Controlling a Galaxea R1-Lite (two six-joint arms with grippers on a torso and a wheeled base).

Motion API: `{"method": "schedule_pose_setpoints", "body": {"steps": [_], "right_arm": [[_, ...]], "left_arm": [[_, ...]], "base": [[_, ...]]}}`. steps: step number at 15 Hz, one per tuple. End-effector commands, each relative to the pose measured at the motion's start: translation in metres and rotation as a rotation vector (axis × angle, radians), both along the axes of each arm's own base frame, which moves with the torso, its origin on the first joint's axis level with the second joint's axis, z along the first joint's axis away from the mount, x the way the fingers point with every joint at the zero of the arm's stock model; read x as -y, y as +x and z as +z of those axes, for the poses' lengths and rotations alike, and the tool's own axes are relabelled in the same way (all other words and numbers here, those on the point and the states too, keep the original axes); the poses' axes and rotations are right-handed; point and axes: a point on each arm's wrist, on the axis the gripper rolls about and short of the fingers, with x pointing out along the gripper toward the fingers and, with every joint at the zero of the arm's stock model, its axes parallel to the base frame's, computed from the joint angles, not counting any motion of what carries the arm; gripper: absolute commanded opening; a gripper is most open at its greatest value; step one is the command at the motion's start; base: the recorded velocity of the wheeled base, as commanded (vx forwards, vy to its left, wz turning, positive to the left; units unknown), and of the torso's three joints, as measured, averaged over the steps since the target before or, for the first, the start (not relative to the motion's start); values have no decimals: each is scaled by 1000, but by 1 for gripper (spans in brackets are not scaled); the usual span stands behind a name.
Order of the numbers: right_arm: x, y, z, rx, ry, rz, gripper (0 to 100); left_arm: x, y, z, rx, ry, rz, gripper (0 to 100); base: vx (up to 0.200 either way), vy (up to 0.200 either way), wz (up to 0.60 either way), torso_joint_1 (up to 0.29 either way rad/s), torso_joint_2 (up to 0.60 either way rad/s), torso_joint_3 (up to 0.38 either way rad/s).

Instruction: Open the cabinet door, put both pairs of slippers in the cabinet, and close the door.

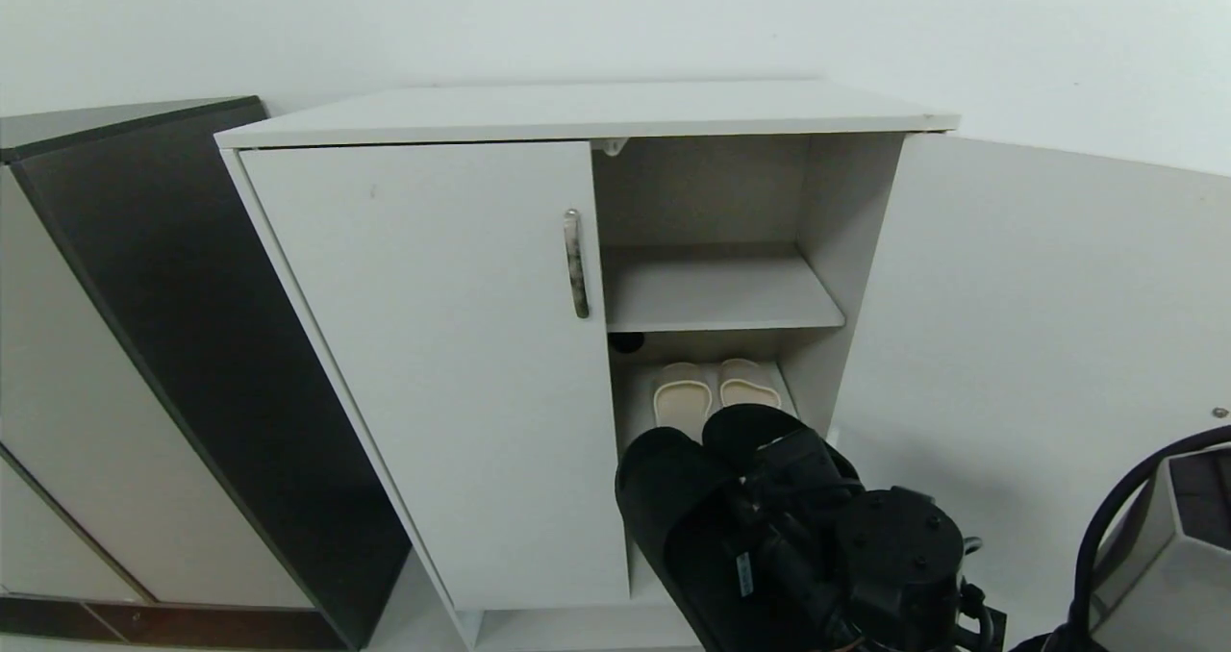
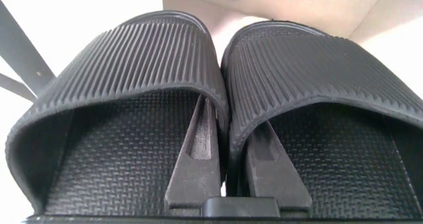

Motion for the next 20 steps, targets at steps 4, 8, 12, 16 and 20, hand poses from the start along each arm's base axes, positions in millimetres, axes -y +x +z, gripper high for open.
{"method": "schedule_pose_setpoints", "body": {"steps": [4,8,12,16,20], "right_arm": [[1,8,-11,10,-38,-7,0],[-15,24,16,14,-23,-131,0],[-35,15,56,-76,6,-264,0],[-41,19,88,-41,72,-317,0],[-41,26,107,-2,103,-332,0]], "left_arm": [[0,0,0,-1,0,0,0],[0,0,0,-1,1,0,0],[0,0,0,-1,1,0,0],[0,0,0,0,6,0,0],[0,0,0,0,7,0,0]], "base": [[0,0,0,-1,90,80],[0,0,0,0,0,0],[0,0,0,0,0,0],[0,0,0,0,0,0],[0,0,0,0,0,0]]}}
